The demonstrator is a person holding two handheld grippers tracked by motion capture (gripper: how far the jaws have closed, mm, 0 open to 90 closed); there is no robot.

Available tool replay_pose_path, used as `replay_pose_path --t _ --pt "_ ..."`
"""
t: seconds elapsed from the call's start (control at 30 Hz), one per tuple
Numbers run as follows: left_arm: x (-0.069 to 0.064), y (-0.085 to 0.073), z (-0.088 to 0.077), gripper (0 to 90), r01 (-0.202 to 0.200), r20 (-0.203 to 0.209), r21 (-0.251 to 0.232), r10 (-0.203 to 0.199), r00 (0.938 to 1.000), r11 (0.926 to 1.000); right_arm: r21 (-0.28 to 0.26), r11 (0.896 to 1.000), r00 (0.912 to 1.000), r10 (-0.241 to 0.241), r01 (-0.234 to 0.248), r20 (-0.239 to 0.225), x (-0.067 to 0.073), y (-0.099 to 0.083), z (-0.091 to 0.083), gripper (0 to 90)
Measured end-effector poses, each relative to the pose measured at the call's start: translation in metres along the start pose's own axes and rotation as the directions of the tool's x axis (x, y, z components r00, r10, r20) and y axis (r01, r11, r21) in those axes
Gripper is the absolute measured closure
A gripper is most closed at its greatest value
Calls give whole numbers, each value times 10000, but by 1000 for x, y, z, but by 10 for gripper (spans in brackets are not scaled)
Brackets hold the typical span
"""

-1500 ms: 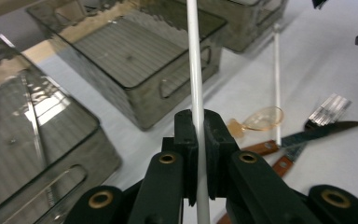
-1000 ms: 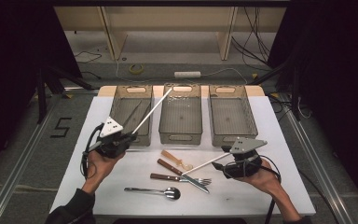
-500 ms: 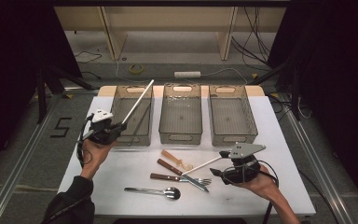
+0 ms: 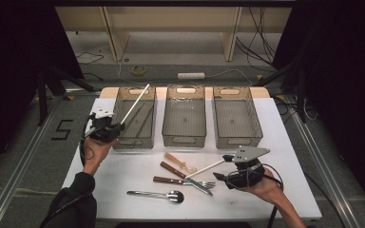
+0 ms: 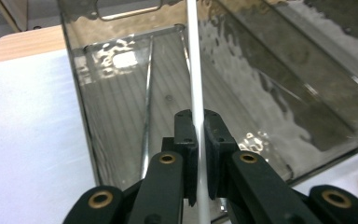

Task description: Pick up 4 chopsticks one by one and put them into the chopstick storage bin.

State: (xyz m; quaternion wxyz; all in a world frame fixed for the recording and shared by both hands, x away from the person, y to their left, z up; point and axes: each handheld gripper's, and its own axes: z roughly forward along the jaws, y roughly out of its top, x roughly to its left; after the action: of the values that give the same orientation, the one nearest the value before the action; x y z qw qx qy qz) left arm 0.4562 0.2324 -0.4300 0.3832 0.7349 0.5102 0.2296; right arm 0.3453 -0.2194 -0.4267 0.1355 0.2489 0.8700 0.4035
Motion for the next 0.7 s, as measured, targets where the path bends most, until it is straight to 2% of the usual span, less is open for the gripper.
replay_pose_path --t 0.37,0.53,0.7 --pt "2 1 10 848 180 -97 721 -173 9998 9972 77 9999 10000 -78 78 4 1 1 1 313" --pt "1 3 11 840 210 -236 638 -195 9995 9977 91 9999 9999 -104 104 -12 1 1 1 313" --pt "1 2 11 712 271 -235 560 -258 9994 9981 133 9998 9999 -135 135 -44 1 1 1 312"
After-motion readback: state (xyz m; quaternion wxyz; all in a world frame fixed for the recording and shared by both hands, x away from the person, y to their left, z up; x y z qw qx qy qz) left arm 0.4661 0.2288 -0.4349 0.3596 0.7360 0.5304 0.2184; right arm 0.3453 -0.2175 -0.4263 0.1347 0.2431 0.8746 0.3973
